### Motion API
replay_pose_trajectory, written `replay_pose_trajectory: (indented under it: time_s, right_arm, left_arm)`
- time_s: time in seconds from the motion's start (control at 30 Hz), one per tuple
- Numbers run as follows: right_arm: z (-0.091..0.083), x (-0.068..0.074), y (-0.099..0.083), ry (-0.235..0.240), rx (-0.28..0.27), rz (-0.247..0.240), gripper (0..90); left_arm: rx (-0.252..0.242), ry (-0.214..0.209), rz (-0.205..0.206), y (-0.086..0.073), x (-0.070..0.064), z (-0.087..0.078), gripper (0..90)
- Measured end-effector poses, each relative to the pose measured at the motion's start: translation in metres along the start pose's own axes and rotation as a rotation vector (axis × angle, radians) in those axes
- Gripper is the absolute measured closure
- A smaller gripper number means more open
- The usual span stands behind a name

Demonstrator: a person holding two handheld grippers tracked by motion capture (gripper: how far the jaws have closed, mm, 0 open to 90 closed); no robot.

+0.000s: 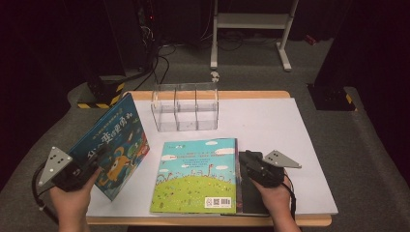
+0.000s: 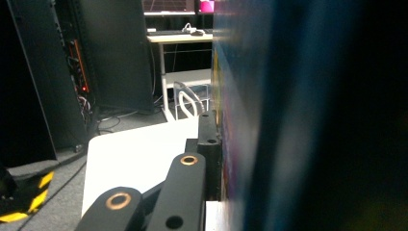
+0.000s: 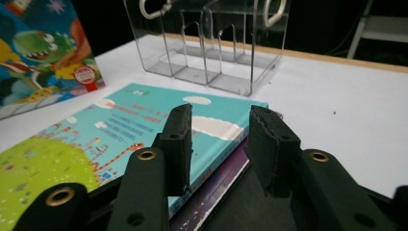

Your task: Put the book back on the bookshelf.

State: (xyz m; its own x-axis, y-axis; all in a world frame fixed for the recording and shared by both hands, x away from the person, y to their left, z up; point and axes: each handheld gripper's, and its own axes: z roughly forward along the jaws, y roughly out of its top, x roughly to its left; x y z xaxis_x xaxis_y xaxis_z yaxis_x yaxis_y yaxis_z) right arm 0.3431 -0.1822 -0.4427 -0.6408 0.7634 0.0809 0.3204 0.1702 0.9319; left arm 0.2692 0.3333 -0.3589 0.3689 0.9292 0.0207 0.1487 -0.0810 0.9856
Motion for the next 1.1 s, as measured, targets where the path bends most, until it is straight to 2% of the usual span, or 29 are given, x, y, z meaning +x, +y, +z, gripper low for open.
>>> replay_pose_trajectory:
  time_s: [0.07,0.1,0.13,0.17,0.27,0.3,0.33,0.37,0.4,0.43,0.47,0.63,0.67,0.7,0.8,0.83,0.87,0.9,0.93,0.97,1.0,1.03,1.1]
  right_arm:
    - [-0.008,-0.003,0.000,-0.011,0.014,-0.043,60.7]
    - [-0.011,-0.005,-0.002,-0.008,0.010,-0.034,60.7]
    - [-0.014,-0.007,-0.005,-0.010,0.004,-0.027,61.0]
    - [-0.017,-0.008,-0.009,-0.018,-0.009,-0.022,61.7]
    - [-0.021,-0.011,-0.018,-0.017,-0.034,-0.004,63.1]
    - [-0.022,-0.012,-0.021,-0.007,-0.026,-0.001,63.0]
    - [-0.024,-0.014,-0.024,-0.006,-0.017,-0.007,62.9]
    - [-0.024,-0.014,-0.024,-0.006,-0.017,-0.007,62.9]
    - [-0.027,-0.017,-0.026,0.006,-0.029,0.020,63.0]
    - [-0.027,-0.018,-0.026,0.011,-0.032,0.030,63.0]
    - [-0.027,-0.018,-0.026,0.011,-0.032,0.030,63.0]
    - [-0.029,-0.019,-0.027,0.016,-0.036,0.035,62.9]
    - [-0.031,-0.020,-0.028,0.015,-0.039,0.036,62.9]
    - [-0.031,-0.020,-0.028,0.014,-0.044,0.041,62.9]
    - [-0.032,-0.021,-0.027,0.014,-0.048,0.050,63.0]
    - [-0.033,-0.022,-0.028,0.014,-0.049,0.051,63.0]
    - [-0.033,-0.022,-0.028,0.014,-0.050,0.049,62.9]
    - [-0.033,-0.022,-0.028,0.014,-0.050,0.049,62.9]
    - [-0.034,-0.022,-0.027,0.010,-0.053,0.052,63.0]
    - [-0.034,-0.022,-0.027,0.010,-0.053,0.052,63.0]
    - [-0.034,-0.022,-0.027,0.012,-0.054,0.055,63.0]
    - [-0.033,-0.023,-0.027,0.013,-0.053,0.057,62.9]
    - [-0.033,-0.023,-0.028,0.014,-0.053,0.056,62.9]
  left_arm:
    - [0.015,-0.005,-0.001,0.008,0.002,0.005,82.9]
    - [0.026,-0.013,-0.010,0.017,0.005,0.011,82.9]
    - [0.026,-0.013,-0.010,0.017,0.005,0.011,83.0]
    - [0.025,-0.017,-0.007,0.027,0.006,0.018,83.0]
    - [0.012,-0.019,0.004,0.035,0.005,0.026,82.9]
    - [0.005,-0.020,0.004,0.039,0.004,0.030,82.9]
    - [-0.002,-0.025,-0.007,0.046,0.002,0.043,82.9]
    - [-0.002,-0.025,-0.007,0.046,0.002,0.043,82.9]
    - [-0.012,-0.034,-0.027,0.050,-0.001,0.057,82.9]
    - [-0.018,-0.033,-0.031,0.052,-0.003,0.065,82.9]
    - [-0.018,-0.033,-0.031,0.052,-0.003,0.065,82.9]
    - [-0.041,0.003,-0.032,0.055,-0.014,0.102,82.9]
    - [-0.050,0.017,-0.046,0.054,-0.017,0.116,82.9]
    - [-0.050,0.017,-0.046,0.054,-0.017,0.116,82.9]
    - [-0.073,0.047,-0.060,0.052,-0.019,0.135,82.9]
    - [-0.078,0.055,-0.062,0.051,-0.020,0.139,82.9]
    - [-0.087,0.080,-0.068,0.050,-0.018,0.152,82.9]
    - [-0.087,0.080,-0.068,0.050,-0.018,0.152,82.9]
    - [-0.080,0.082,-0.071,0.050,-0.015,0.163,82.9]
    - [-0.080,0.082,-0.071,0.050,-0.015,0.163,82.9]
    - [-0.078,0.089,-0.082,0.050,-0.012,0.174,82.9]
    - [-0.078,0.089,-0.082,0.050,-0.012,0.174,82.9]
    - [-0.083,0.100,-0.082,0.048,-0.011,0.185,82.9]
